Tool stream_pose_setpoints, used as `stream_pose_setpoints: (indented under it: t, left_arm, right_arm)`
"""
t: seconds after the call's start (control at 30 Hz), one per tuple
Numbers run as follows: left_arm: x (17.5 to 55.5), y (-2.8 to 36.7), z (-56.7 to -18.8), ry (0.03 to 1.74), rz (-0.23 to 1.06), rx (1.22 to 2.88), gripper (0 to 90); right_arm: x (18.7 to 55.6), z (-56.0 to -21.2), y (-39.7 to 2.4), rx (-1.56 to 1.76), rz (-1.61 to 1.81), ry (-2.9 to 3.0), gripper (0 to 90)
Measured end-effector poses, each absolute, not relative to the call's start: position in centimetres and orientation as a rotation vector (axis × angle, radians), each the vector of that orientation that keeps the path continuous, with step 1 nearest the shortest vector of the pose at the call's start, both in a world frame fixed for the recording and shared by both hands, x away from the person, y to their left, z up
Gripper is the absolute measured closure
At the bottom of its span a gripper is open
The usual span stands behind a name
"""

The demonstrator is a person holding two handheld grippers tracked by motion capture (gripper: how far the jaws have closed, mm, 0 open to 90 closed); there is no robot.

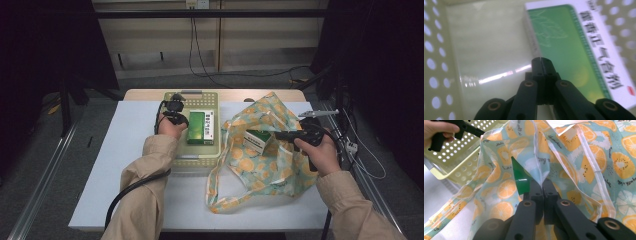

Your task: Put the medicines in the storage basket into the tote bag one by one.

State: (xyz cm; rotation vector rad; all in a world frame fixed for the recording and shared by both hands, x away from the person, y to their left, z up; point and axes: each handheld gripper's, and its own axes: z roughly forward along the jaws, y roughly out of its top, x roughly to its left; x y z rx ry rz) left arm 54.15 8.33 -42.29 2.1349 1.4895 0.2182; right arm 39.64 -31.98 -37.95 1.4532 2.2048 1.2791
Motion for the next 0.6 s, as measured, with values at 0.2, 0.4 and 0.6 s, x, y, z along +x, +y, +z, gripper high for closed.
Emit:
stream_pose_setpoints:
  t: [0.2, 0.4, 0.6]
  left_arm:
    - [54.1, 8.4, -43.8, 1.499, 0.095, 2.103, 90.0]
    - [54.0, 7.6, -42.1, 1.467, 0.077, 2.055, 90.0]
    - [53.6, 5.3, -39.9, 1.376, 0.084, 2.089, 90.0]
  right_arm:
    - [39.8, -37.9, -31.8, 1.446, 1.275, 2.218, 88.9]
    - [39.7, -38.1, -32.2, 1.455, 1.282, 2.209, 88.9]
    - [39.7, -38.2, -32.2, 1.454, 1.293, 2.210, 88.8]
